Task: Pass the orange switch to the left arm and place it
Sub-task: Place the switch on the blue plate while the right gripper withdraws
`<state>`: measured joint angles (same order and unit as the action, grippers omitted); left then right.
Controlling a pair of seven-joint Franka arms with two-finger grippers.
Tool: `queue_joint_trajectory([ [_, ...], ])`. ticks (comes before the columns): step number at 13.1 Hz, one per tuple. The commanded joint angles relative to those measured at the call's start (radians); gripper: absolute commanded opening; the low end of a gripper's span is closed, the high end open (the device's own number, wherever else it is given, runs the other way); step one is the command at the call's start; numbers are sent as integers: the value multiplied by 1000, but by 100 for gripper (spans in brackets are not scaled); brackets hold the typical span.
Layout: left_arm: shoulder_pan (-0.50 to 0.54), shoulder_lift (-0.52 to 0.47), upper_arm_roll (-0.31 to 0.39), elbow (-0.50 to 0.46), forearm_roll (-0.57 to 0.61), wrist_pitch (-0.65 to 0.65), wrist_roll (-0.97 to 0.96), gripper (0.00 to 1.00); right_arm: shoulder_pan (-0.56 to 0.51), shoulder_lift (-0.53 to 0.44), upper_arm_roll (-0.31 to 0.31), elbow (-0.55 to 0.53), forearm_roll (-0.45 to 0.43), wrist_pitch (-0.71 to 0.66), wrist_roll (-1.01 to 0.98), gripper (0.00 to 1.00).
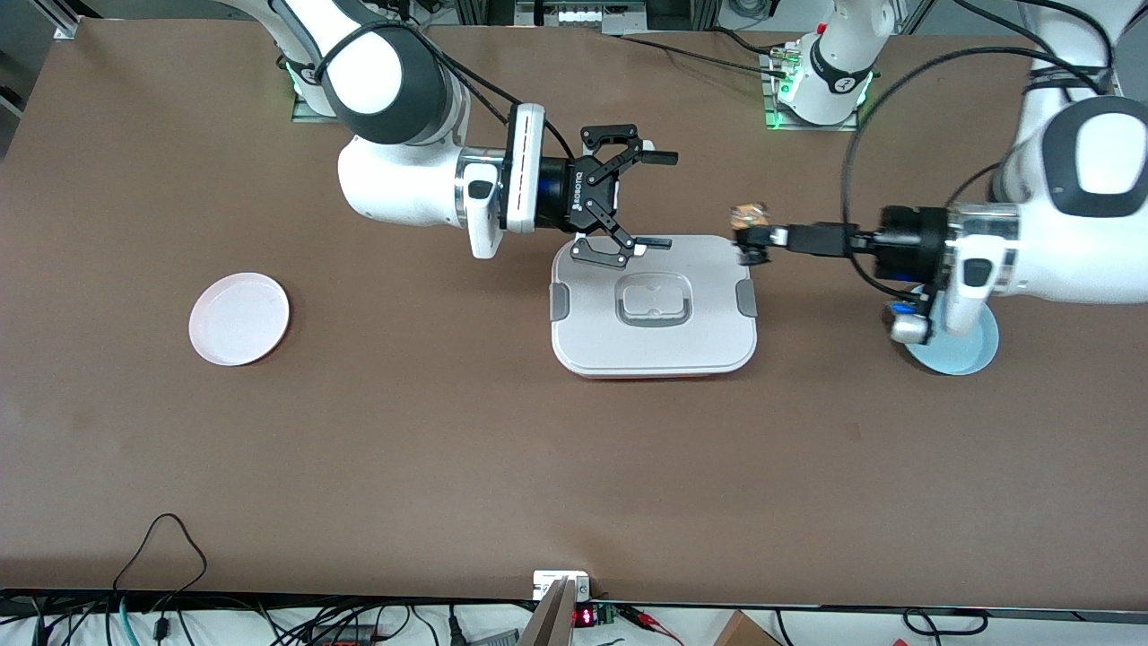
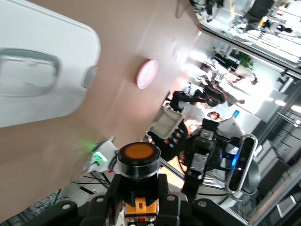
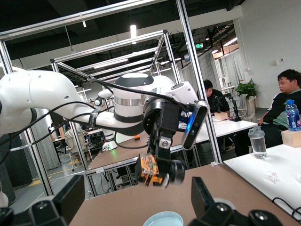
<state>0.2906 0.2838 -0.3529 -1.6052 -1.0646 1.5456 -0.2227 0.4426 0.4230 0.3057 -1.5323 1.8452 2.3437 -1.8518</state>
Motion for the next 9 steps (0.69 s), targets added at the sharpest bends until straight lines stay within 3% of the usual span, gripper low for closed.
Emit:
queue_joint_trajectory([
  [1, 96, 18, -8, 19, 153, -93, 61, 0, -21, -38, 1, -58, -13, 28, -38, 100],
  [4, 188, 43, -8, 21, 459, -122, 178, 0, -76, -78, 1, -104, -64, 20, -40, 100],
  [6, 208, 72, -8, 22, 729, -116, 267, 0, -110, -96, 1, -144, -76, -6, -47, 100],
  [9, 219, 179, -6, 71, 1083, -87, 311, 0, -154, -101, -78, -184, -165, -208, -40, 100],
])
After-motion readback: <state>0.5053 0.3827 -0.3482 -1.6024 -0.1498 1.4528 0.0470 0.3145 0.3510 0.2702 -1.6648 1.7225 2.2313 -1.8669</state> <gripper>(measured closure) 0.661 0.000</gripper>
